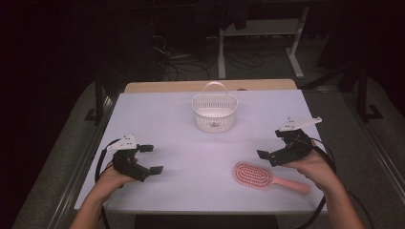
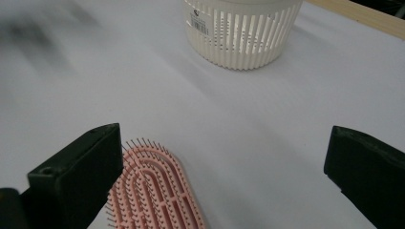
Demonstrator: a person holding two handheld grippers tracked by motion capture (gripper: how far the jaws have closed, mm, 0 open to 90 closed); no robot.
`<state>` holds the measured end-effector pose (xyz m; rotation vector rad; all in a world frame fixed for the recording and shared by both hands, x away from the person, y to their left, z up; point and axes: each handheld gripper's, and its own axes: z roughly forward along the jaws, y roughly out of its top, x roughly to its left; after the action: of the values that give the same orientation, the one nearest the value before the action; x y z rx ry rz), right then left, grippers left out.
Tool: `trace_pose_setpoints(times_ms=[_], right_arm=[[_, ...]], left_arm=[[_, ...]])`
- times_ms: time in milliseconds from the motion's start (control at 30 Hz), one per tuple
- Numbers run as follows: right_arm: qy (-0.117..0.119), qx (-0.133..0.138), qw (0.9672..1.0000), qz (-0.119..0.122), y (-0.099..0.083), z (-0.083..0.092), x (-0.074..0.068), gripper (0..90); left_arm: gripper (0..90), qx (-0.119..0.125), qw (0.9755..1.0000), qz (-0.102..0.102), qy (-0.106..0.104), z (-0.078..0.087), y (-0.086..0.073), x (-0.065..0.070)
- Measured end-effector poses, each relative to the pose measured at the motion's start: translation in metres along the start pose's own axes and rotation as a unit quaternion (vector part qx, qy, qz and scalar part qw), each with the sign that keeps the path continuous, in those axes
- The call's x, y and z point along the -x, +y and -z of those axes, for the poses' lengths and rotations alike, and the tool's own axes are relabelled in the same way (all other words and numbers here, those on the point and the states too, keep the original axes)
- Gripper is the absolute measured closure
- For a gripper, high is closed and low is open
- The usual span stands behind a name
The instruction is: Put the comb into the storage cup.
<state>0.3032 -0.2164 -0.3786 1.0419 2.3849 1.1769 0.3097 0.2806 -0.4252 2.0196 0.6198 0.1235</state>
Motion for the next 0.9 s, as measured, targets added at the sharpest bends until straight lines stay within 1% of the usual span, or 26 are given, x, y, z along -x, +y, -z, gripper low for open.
trace_pose_setpoints(times_ms=[167,467,633,733,900], right_arm=[[0.000,0.002,1.0000,-0.002,-0.003,0.008,0.003,0.0],[-0.007,-0.002,1.0000,0.002,-0.011,0.019,0.007,0.0],[-0.006,-0.003,1.0000,0.001,-0.014,0.024,0.010,0.0],[-0.002,-0.008,1.0000,0.004,-0.015,0.026,0.010,0.0],[0.003,-0.027,0.9996,0.011,-0.016,0.027,0.011,0.0]], left_arm=[[0.5,0.000,1.0000,0.001,0.000,0.000,0.000,0.000],[0.5,-0.001,1.0000,0.000,0.000,0.000,0.000,0.000],[0.5,-0.001,1.0000,0.000,0.000,-0.001,0.000,0.000],[0.5,0.000,1.0000,0.001,-0.001,-0.001,0.000,0.001],[0.5,0.001,1.0000,0.001,0.000,-0.001,0.000,0.000]])
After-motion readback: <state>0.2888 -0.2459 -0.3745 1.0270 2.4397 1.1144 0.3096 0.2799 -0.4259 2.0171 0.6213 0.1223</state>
